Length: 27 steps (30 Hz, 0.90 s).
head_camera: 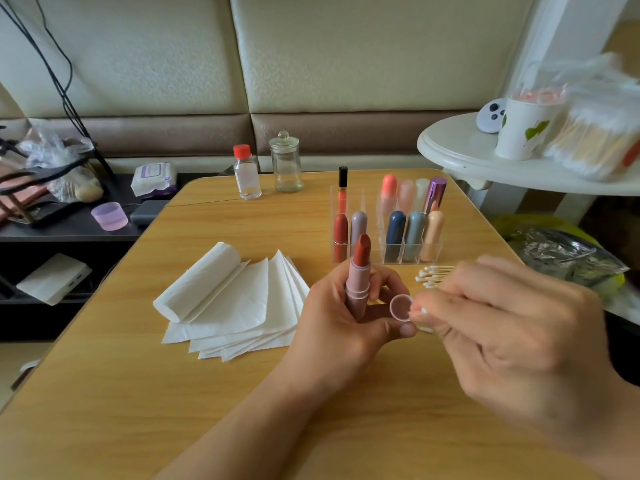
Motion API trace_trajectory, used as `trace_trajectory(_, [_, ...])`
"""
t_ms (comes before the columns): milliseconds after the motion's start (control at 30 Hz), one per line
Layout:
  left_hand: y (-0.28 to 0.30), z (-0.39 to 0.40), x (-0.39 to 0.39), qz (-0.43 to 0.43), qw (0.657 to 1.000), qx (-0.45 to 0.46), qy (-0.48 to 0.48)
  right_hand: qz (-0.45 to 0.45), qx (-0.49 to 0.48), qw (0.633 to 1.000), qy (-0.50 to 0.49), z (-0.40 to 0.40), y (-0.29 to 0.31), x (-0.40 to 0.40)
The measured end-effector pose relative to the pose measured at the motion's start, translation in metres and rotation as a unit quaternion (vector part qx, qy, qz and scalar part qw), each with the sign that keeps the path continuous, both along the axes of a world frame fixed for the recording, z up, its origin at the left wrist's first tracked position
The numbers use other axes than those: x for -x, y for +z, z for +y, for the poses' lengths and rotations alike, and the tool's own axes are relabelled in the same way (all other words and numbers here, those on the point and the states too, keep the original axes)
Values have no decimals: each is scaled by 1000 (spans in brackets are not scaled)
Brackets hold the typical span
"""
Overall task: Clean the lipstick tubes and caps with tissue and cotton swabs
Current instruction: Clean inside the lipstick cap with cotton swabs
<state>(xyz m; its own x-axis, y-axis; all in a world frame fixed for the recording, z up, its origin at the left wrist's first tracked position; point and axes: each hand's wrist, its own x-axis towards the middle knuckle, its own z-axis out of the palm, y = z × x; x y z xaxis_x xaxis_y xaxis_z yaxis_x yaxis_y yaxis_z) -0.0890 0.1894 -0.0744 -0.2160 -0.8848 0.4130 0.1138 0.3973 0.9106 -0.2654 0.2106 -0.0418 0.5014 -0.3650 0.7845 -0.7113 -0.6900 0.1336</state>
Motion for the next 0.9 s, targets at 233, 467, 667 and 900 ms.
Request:
trace_trajectory(233, [1,1,-1,-4,1000,-4,-7,47,57,997,3,4,-6,3])
trace_trajectory(467, [3,2,0,-14,1000,-6,-2,-53,-39,998,-9,-1,-3,0])
trace_trajectory(667, [4,1,-2,-19,1000,-5,-6,38,59,997,-15,5,-6,2])
trace_trajectory(900, [4,2,2,-12,1000,-13,10,-79,-83,993,-21,6,-5,-3])
